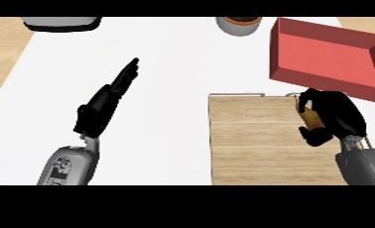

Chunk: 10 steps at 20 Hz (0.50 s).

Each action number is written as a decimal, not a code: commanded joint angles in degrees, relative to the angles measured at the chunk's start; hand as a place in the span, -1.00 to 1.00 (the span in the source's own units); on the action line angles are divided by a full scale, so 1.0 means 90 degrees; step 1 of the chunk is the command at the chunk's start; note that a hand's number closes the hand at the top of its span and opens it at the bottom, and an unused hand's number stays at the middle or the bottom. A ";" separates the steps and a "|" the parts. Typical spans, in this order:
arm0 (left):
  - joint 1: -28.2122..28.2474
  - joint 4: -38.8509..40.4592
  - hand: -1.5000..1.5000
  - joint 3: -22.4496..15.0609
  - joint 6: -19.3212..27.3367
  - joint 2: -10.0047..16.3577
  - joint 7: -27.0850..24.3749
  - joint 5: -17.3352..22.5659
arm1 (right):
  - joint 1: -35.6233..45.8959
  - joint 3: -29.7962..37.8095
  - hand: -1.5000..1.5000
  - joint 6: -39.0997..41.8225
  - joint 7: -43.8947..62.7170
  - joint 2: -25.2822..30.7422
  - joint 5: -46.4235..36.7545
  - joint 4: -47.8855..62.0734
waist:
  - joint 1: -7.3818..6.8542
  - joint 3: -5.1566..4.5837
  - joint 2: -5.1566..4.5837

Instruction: Pick the pear from the tray and place it in the cardboard box

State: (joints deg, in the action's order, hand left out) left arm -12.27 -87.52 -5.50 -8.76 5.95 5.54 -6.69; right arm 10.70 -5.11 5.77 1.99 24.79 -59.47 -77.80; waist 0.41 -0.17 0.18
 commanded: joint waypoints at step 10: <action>0.0105 0.0080 0.00 0.0288 -0.0205 0.0147 -0.0120 0.0152 | -0.1313 0.0812 1.00 0.0530 0.0231 0.0257 0.1024 -0.3940 | 0.0095 0.0010 0.0011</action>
State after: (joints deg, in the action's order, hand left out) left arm -10.69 -88.89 -5.16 -9.19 6.02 5.46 -6.89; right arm 2.91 0.89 5.88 3.03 26.68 -54.34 -101.18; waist 0.83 -0.06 0.24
